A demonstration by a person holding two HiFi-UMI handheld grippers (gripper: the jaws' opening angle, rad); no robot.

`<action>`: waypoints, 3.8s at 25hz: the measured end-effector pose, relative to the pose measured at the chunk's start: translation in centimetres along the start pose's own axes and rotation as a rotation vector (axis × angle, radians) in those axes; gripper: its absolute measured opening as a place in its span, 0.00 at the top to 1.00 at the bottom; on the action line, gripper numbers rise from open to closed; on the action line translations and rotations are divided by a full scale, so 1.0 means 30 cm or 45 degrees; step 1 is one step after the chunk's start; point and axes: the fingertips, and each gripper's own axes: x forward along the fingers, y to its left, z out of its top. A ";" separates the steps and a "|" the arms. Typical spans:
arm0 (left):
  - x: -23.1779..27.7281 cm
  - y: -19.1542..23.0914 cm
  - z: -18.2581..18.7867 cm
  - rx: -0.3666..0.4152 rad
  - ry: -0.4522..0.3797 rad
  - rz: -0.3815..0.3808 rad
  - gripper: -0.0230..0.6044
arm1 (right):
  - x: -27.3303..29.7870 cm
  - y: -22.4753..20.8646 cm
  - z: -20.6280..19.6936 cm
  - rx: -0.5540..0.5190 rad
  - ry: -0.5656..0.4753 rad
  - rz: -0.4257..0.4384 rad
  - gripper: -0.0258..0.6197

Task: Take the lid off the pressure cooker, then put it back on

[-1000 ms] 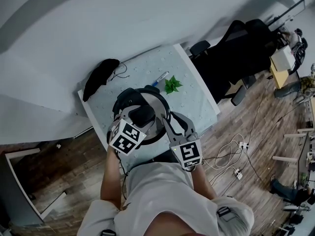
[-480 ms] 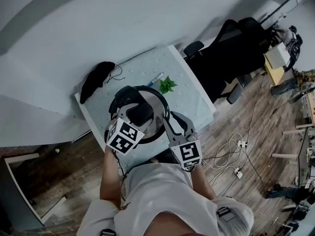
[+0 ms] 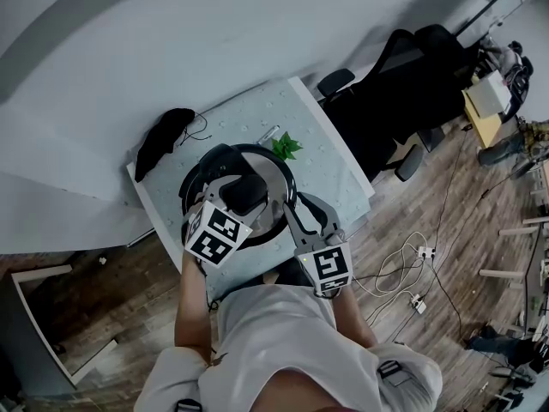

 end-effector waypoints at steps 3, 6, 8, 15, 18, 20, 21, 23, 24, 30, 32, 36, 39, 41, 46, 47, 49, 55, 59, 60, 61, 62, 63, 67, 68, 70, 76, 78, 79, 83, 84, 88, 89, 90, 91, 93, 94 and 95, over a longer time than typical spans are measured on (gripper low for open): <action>0.029 -0.009 0.030 -0.006 0.006 0.019 0.53 | -0.015 -0.042 -0.013 0.007 -0.006 0.015 0.77; 0.065 -0.019 0.061 -0.010 0.011 0.036 0.53 | -0.028 -0.089 -0.027 0.012 -0.011 0.030 0.77; 0.093 -0.025 0.085 -0.016 0.013 0.045 0.53 | -0.038 -0.129 -0.035 0.012 -0.014 0.036 0.77; 0.196 -0.055 0.160 -0.041 0.023 0.076 0.53 | -0.069 -0.265 -0.068 0.021 -0.023 0.048 0.77; 0.246 -0.072 0.197 -0.045 0.022 0.078 0.53 | -0.078 -0.319 -0.086 0.029 -0.022 0.051 0.77; 0.277 -0.086 0.221 -0.047 0.023 0.076 0.53 | -0.086 -0.355 -0.095 0.035 -0.021 0.051 0.77; 0.293 -0.094 0.231 -0.049 0.024 0.073 0.53 | -0.090 -0.372 -0.101 0.038 -0.020 0.049 0.77; 0.329 -0.108 0.246 -0.052 0.026 0.067 0.53 | -0.096 -0.408 -0.115 0.044 -0.017 0.045 0.77; 0.348 -0.115 0.252 -0.052 0.027 0.062 0.53 | -0.098 -0.425 -0.124 0.047 -0.014 0.043 0.77; 0.458 -0.160 0.281 -0.057 0.044 0.027 0.53 | -0.119 -0.515 -0.179 0.058 0.018 0.017 0.77; 0.495 -0.173 0.287 -0.059 0.052 0.016 0.53 | -0.126 -0.545 -0.199 0.062 0.029 0.005 0.77; 0.566 -0.201 0.299 -0.054 0.067 -0.005 0.53 | -0.140 -0.608 -0.241 0.077 0.054 -0.023 0.77; 0.619 -0.225 0.301 -0.053 0.080 -0.021 0.53 | -0.147 -0.649 -0.268 0.092 0.067 -0.040 0.78; 0.654 -0.240 0.296 -0.053 0.087 -0.028 0.53 | -0.149 -0.669 -0.289 0.101 0.077 -0.048 0.78; 0.733 -0.276 0.268 -0.063 0.102 -0.040 0.53 | -0.144 -0.699 -0.370 0.124 0.134 -0.054 0.78; 0.748 -0.282 0.259 -0.070 0.108 -0.043 0.53 | -0.141 -0.703 -0.390 0.130 0.149 -0.055 0.78; 0.779 -0.292 0.236 -0.086 0.121 -0.048 0.53 | -0.133 -0.710 -0.433 0.138 0.178 -0.053 0.78; 0.867 -0.315 0.137 -0.105 0.162 -0.036 0.53 | -0.115 -0.727 -0.571 0.152 0.262 -0.057 0.78; 0.907 -0.339 0.081 -0.135 0.171 -0.025 0.53 | -0.112 -0.737 -0.639 0.163 0.293 -0.058 0.78; 0.917 -0.346 0.067 -0.145 0.171 -0.023 0.53 | -0.111 -0.738 -0.656 0.167 0.304 -0.056 0.78; 0.927 -0.352 0.055 -0.155 0.170 -0.021 0.53 | -0.110 -0.738 -0.671 0.173 0.316 -0.053 0.78; 0.937 -0.357 0.042 -0.164 0.170 -0.019 0.53 | -0.108 -0.738 -0.686 0.178 0.326 -0.052 0.78; 0.945 -0.362 0.029 -0.171 0.172 -0.017 0.53 | -0.107 -0.737 -0.701 0.183 0.335 -0.050 0.78; 0.977 -0.373 -0.027 -0.183 0.179 0.003 0.53 | -0.102 -0.726 -0.753 0.191 0.371 -0.037 0.78; 0.985 -0.373 -0.039 -0.185 0.178 0.009 0.53 | -0.100 -0.723 -0.766 0.192 0.379 -0.033 0.78; 0.998 -0.374 -0.061 -0.190 0.178 0.018 0.53 | -0.099 -0.720 -0.790 0.190 0.397 -0.027 0.78; 1.040 -0.379 -0.124 -0.204 0.196 0.036 0.53 | -0.098 -0.707 -0.846 0.192 0.436 -0.014 0.78; 1.052 -0.376 -0.142 -0.212 0.191 0.048 0.53 | -0.099 -0.699 -0.873 0.193 0.449 -0.011 0.78; 1.059 -0.375 -0.151 -0.215 0.189 0.052 0.53 | -0.098 -0.694 -0.875 0.196 0.448 -0.007 0.78; 1.081 -0.376 -0.178 -0.213 0.196 0.061 0.53 | -0.097 -0.681 -0.886 0.202 0.453 0.001 0.78; 1.085 -0.376 -0.183 -0.213 0.196 0.063 0.53 | -0.097 -0.678 -0.890 0.202 0.456 0.001 0.78; 1.098 -0.374 -0.200 -0.199 0.190 0.078 0.53 | -0.100 -0.668 -0.894 0.200 0.461 0.000 0.78; 1.101 -0.376 -0.205 -0.198 0.188 0.080 0.53 | -0.104 -0.666 -0.892 0.197 0.461 -0.001 0.78; 1.104 -0.377 -0.209 -0.199 0.185 0.080 0.53 | -0.107 -0.664 -0.889 0.194 0.460 -0.003 0.78; 1.106 -0.378 -0.212 -0.199 0.181 0.080 0.53 | -0.110 -0.663 -0.886 0.192 0.457 -0.005 0.78; 1.109 -0.380 -0.215 -0.192 0.173 0.078 0.52 | -0.116 -0.662 -0.884 0.190 0.454 -0.011 0.78; 1.110 -0.381 -0.216 -0.185 0.166 0.079 0.52 | -0.119 -0.661 -0.883 0.190 0.454 -0.015 0.78; 1.109 -0.382 -0.216 -0.179 0.158 0.080 0.52 | -0.122 -0.659 -0.882 0.190 0.455 -0.017 0.78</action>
